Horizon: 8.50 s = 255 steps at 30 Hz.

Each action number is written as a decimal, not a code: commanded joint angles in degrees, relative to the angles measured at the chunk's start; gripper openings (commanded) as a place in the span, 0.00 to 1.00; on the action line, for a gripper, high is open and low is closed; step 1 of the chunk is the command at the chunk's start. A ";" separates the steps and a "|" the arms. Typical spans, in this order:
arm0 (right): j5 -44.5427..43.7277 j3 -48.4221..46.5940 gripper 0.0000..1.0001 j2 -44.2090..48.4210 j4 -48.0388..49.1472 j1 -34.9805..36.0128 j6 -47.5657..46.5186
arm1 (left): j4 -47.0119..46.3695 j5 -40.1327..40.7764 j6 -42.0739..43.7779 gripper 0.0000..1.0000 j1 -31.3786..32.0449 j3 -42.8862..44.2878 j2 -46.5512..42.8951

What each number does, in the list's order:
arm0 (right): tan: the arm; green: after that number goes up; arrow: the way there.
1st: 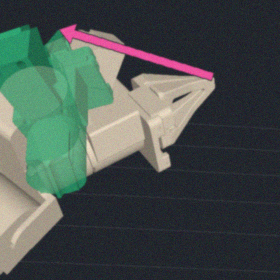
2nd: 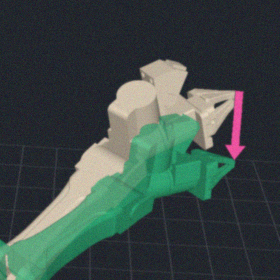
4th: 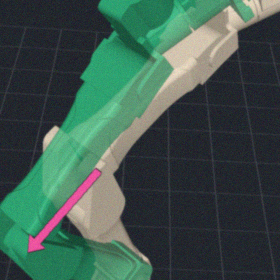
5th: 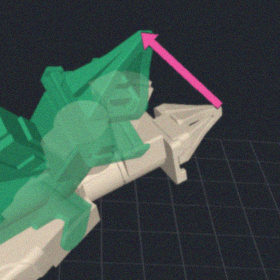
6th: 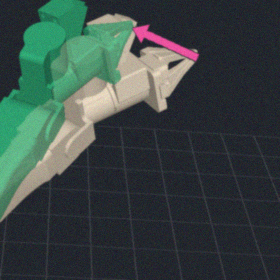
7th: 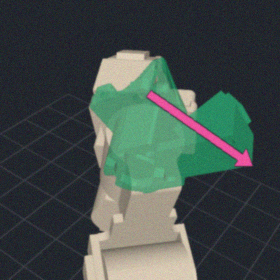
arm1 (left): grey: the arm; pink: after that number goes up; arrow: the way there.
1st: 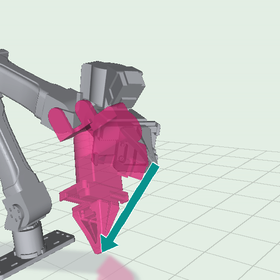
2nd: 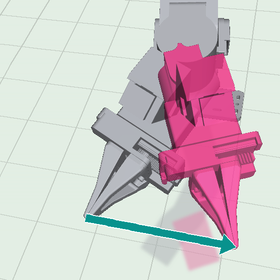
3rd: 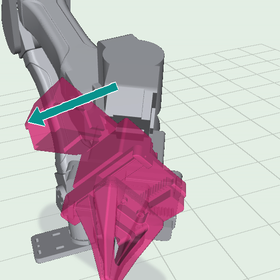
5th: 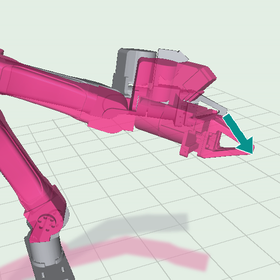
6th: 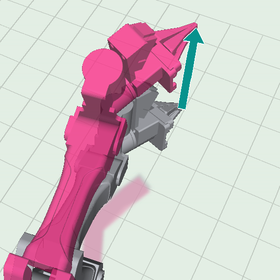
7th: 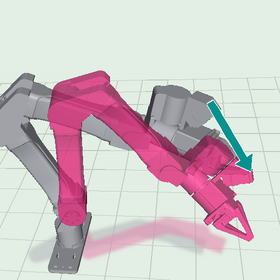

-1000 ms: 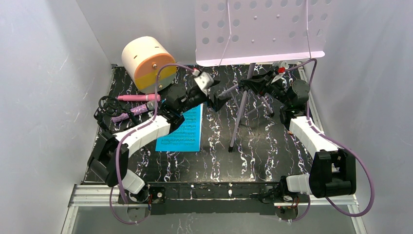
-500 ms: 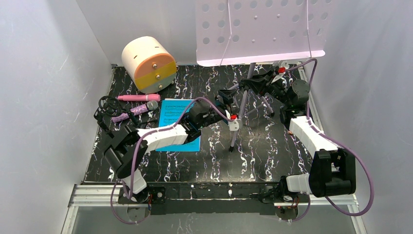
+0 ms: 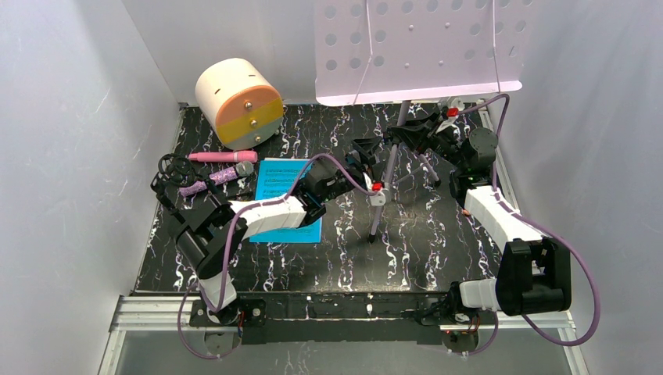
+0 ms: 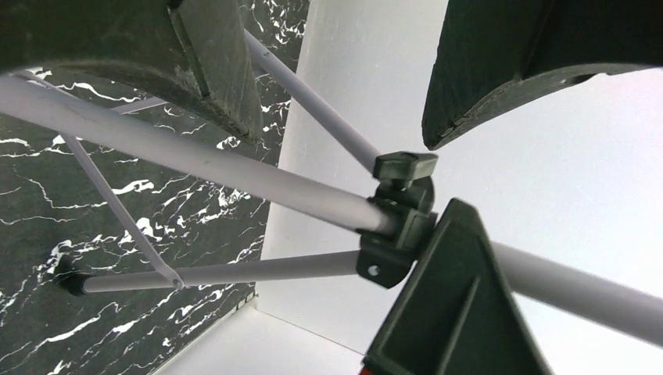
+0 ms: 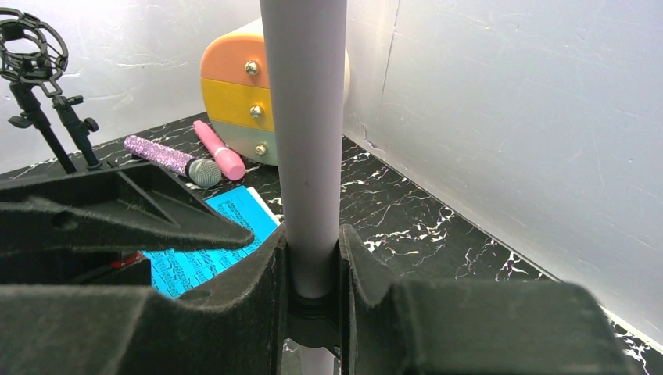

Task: Pack up the instrument practice props
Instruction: Unscrew the knob on the music stand.

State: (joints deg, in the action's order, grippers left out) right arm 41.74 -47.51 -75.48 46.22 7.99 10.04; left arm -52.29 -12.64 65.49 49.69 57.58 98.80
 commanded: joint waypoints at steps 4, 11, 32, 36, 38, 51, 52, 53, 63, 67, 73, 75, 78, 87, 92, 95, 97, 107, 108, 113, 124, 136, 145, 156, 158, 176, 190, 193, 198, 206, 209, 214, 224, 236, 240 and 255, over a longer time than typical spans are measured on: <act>-0.71 -0.61 0.01 -0.71 -5.70 -0.13 -1.13 | -4.02 -5.56 -3.50 0.71 -2.32 0.81 -3.88; -0.64 -0.66 0.01 -0.54 -5.87 0.01 -1.17 | -3.56 -7.86 -3.40 0.68 -3.01 3.77 -1.61; -0.70 -0.92 0.01 -0.76 -6.57 0.23 -1.50 | 3.40 -8.49 0.86 0.31 -3.93 9.08 3.48; -0.87 -0.94 0.01 -0.81 -6.66 0.23 -1.61 | 4.58 -8.99 -1.60 0.19 -3.96 9.05 3.24; -0.91 -1.01 0.01 -0.89 -6.71 0.28 -1.60 | 5.35 -9.35 -3.19 0.14 -3.96 8.71 2.85; -0.92 -1.20 0.01 -1.23 -7.27 0.32 -1.60 | 8.96 -12.50 -33.30 0.00 -4.20 8.26 -1.78; -0.92 -1.26 0.01 -1.24 -7.28 0.28 -1.53 | 9.11 -13.25 -36.36 0.00 -4.46 8.62 -1.85; -0.88 -1.34 0.01 -1.30 -7.35 0.32 -1.52 | 9.26 -14.00 -39.80 0.00 -4.75 9.06 -1.74; -0.73 -1.53 0.01 -1.34 -7.90 0.32 -1.50 | 10.10 -8.18 -88.75 0.00 -8.02 11.13 -3.35; -0.54 -1.71 0.01 -1.57 -7.98 0.27 -1.28 | 9.88 -4.11 -108.24 0.00 -8.41 8.28 -5.42; -0.43 -3.00 0.01 -2.42 -9.72 0.31 -0.51 | 7.77 -2.72 -135.87 0.00 -8.82 7.32 -4.33; -0.43 -3.51 0.01 -2.64 -10.68 0.27 -0.51 | 6.19 -3.26 -142.76 0.00 -8.99 7.31 -3.47; -0.52 -3.73 0.01 -2.74 -11.14 0.30 -0.57 | 3.99 -3.92 -147.65 0.00 -9.00 7.57 -2.77; 0.00 -3.91 0.01 -2.86 -11.63 0.27 -1.16 | 13.27 1.47 -107.93 0.43 -9.03 6.37 -11.22; 1.40 -4.17 0.01 -3.57 -11.39 0.31 -0.88 | 11.70 1.16 -84.85 0.54 -8.86 2.24 -14.92; 1.93 -4.34 0.01 -3.83 -11.41 0.29 -0.81 | 7.88 -6.68 -74.92 0.57 -8.88 1.43 -14.51; 1.93 -4.38 0.01 -3.84 -11.77 0.32 -1.10 | 5.24 -10.50 -69.49 0.58 -8.85 0.73 -13.91; 2.63 -4.00 0.01 -3.03 -12.07 0.44 -2.33 | -1.50 -18.47 -49.59 0.59 -8.96 0.55 -8.66; 2.59 -4.01 0.01 -2.89 -12.19 0.43 -2.51 | -1.50 -18.50 -48.67 0.58 -8.94 1.29 -7.94; 2.69 -3.84 0.01 -2.31 -12.33 0.56 -3.30 | -1.73 -21.24 -45.30 0.53 -9.06 5.12 -3.46; 2.30 -3.91 0.01 -1.95 -12.91 0.90 -4.15 | -5.32 -17.47 -43.61 0.45 -9.49 8.91 1.62; 2.67 -4.09 0.01 -2.30 -13.07 0.98 -3.89 | -5.61 -19.55 -45.45 0.30 -9.94 10.24 2.15; 2.76 -4.26 0.01 -2.48 -13.34 0.98 -3.89 | -5.54 -19.77 -49.41 0.21 -10.00 12.21 4.10; 2.66 -4.44 0.01 -2.67 -13.52 1.03 -3.78 | -5.44 -12.69 -62.17 0.00 -9.92 11.71 3.90; 2.63 -4.52 0.01 -2.82 -13.67 0.98 -3.63 | -5.16 -9.90 -70.29 0.00 -9.96 11.35 3.41; 2.33 -4.74 0.01 -2.84 -13.78 1.24 -2.49 | 19.99 7.24 -146.55 0.00 -11.79 5.55 -6.17; 1.61 -5.22 0.01 -3.21 -14.31 1.25 -2.06 | 27.33 11.83 -145.02 0.17 -11.83 8.88 -10.76; 1.77 -5.15 0.01 -3.35 -14.05 1.33 -1.96 | 24.19 11.85 -130.79 0.31 -11.84 9.30 -12.30; 1.59 -5.14 0.01 -3.48 -14.00 1.37 -2.10 | 19.09 8.02 -101.40 0.53 -11.74 7.41 -14.92; 2.04 -5.14 0.01 -3.62 -13.78 1.35 -2.05 | 9.70 -6.51 -67.60 0.66 -11.74 0.53 -16.10; 2.10 -5.14 0.01 -3.61 -13.78 1.33 -2.05 | 7.42 -12.57 -57.00 0.68 -11.79 -0.75 -14.86; 2.30 -5.14 0.01 -3.62 -13.69 1.40 -2.07 | 5.18 -18.89 -38.28 0.69 -11.64 -1.83 -12.91; 2.57 -5.23 0.01 -3.79 -13.78 1.33 -2.05 | 4.74 -17.23 -9.72 0.66 -8.56 -0.01 -9.04; 2.62 -5.32 0.01 -3.84 -14.05 1.34 -2.05 | 4.74 -17.01 -5.70 0.52 -6.59 5.57 -3.34; 2.51 -5.32 0.01 -3.79 -14.11 1.37 -2.13 | 4.74 -15.40 -6.52 0.44 -6.54 6.37 -2.45; 2.41 -5.31 0.01 -3.86 -14.20 1.35 -2.31 | 7.35 -12.38 -13.36 0.11 -6.60 5.57 -2.65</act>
State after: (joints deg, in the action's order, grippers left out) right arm 45.98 -52.42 -77.32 38.70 10.57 7.49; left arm -46.74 -25.96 56.93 42.98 61.89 96.36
